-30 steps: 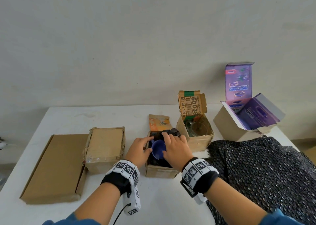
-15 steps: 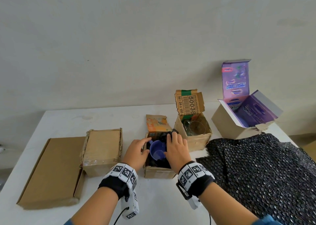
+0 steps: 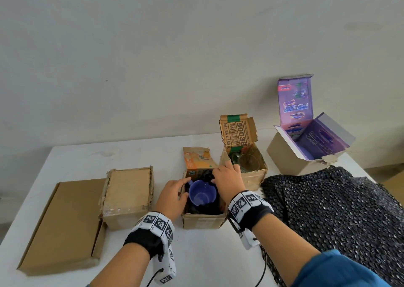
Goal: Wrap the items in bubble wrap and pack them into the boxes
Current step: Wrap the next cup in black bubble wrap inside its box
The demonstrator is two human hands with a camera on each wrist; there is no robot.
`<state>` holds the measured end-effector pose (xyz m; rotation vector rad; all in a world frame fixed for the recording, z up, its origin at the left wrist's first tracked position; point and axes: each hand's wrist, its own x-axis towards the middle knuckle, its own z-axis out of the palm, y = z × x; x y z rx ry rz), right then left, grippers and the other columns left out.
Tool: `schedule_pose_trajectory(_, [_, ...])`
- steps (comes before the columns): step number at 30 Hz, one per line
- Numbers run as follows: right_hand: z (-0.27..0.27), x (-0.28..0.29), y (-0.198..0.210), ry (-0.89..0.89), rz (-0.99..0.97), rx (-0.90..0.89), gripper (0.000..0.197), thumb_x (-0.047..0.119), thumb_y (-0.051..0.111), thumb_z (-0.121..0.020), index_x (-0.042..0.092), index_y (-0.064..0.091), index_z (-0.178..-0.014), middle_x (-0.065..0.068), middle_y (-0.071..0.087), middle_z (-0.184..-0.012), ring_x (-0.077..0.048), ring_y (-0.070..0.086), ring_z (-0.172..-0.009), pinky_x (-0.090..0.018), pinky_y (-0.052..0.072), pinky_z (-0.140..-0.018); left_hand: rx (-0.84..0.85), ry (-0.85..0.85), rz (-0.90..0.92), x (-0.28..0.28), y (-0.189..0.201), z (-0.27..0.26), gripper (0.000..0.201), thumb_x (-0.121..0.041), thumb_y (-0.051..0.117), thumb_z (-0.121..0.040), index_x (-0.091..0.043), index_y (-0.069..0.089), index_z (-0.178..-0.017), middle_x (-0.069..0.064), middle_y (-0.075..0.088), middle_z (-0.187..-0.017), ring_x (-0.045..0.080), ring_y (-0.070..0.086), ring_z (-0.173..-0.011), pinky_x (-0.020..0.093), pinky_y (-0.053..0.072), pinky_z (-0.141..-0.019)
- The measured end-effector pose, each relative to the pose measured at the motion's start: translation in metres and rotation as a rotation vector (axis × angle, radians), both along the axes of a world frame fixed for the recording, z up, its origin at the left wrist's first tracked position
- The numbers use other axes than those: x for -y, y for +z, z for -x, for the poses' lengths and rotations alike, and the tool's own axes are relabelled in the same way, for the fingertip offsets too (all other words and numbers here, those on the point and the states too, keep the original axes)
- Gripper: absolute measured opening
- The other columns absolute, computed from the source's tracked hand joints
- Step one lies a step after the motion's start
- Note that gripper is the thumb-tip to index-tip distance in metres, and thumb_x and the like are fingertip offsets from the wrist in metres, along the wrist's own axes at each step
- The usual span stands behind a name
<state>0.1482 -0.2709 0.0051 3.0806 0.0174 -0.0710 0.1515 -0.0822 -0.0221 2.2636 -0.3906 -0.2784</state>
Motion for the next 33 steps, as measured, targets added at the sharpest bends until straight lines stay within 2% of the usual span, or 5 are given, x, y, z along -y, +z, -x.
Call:
schedule_pose_trajectory(6, [0.009,-0.006,-0.015,-0.082,-0.137,0.115,0.022,0.022,0.049,-0.096,0.01,0.063,-0.109,-0.008,0.052,-0.119,-0.026,0.041,-0.118,-0.032,0.033,-0.097,0.006,0.015,0.003,0.001,-0.002,0.003,0.046,-0.011,0.053,-0.093,-0.026,0.045,-0.136,0.003,0.047,-0.133,0.015,0.048,-0.12,0.021,0.038,-0.098])
schedule_pose_trajectory(10, [0.017,-0.016,-0.019,-0.142,-0.099,0.093,0.041,0.027,0.09,-0.044,0.014,0.064,-0.073,-0.005,0.061,-0.079,-0.023,0.058,-0.076,-0.031,0.051,-0.068,0.013,0.026,0.011,0.0,-0.004,0.005,0.046,-0.012,0.053,-0.093,-0.027,0.045,-0.136,0.003,0.047,-0.133,0.015,0.049,-0.118,0.019,0.037,-0.095])
schedule_pose_trajectory(12, [0.018,-0.017,-0.019,-0.154,-0.048,0.072,0.049,0.037,0.09,-0.034,0.018,0.064,-0.071,0.0,0.061,-0.071,-0.021,0.057,-0.073,-0.033,0.044,-0.072,0.012,0.029,0.017,0.001,-0.005,0.006,0.046,-0.012,0.054,-0.093,-0.027,0.045,-0.135,0.003,0.047,-0.132,0.014,0.049,-0.117,0.018,0.038,-0.094])
schedule_pose_trajectory(17, [0.013,-0.006,-0.009,-0.076,-0.038,0.104,0.016,0.021,0.049,-0.094,0.017,0.058,-0.106,-0.001,0.062,-0.111,-0.024,0.043,-0.113,-0.035,0.029,-0.091,0.015,0.024,0.02,0.001,-0.006,0.008,0.046,-0.012,0.054,-0.093,-0.025,0.045,-0.136,0.004,0.047,-0.132,0.013,0.049,-0.117,0.018,0.038,-0.094])
schedule_pose_trajectory(33, [0.005,-0.007,0.001,-0.117,-0.072,0.005,0.019,0.017,0.047,-0.092,0.021,0.064,-0.1,0.002,0.065,-0.105,-0.024,0.041,-0.115,-0.038,0.028,-0.093,0.006,0.024,-0.01,0.003,-0.005,0.009,0.048,-0.015,0.052,-0.094,-0.027,0.04,-0.139,0.005,0.044,-0.135,0.013,0.048,-0.117,0.015,0.032,-0.093])
